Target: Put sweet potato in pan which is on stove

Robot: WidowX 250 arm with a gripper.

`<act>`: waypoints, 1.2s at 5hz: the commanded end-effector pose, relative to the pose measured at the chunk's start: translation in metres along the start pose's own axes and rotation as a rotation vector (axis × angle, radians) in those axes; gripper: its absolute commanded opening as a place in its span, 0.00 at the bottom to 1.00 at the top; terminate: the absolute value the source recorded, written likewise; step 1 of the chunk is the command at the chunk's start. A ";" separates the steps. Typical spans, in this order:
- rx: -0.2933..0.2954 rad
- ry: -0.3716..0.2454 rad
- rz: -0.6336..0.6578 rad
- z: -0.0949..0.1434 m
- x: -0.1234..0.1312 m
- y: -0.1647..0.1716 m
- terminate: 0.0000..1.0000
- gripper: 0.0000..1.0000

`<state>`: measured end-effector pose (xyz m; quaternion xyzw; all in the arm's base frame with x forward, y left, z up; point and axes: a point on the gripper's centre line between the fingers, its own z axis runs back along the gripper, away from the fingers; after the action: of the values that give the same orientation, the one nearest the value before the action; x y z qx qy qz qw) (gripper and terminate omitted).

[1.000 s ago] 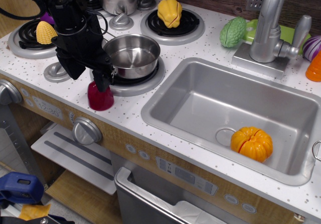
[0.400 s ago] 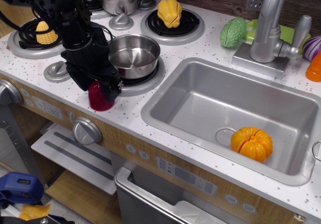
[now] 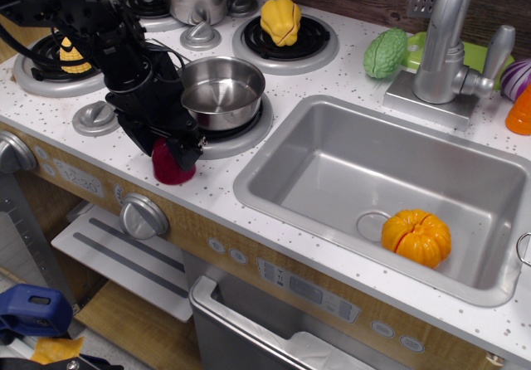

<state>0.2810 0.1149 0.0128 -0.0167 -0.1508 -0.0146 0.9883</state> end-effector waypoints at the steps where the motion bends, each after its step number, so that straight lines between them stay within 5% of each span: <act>1: 0.013 -0.015 0.000 0.003 0.004 0.009 0.00 0.00; 4: 0.173 0.048 -0.049 0.072 0.033 0.000 0.00 0.00; 6: 0.209 -0.009 -0.145 0.075 0.070 0.011 0.00 0.00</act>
<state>0.3366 0.1253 0.0863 0.0731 -0.1512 -0.0896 0.9817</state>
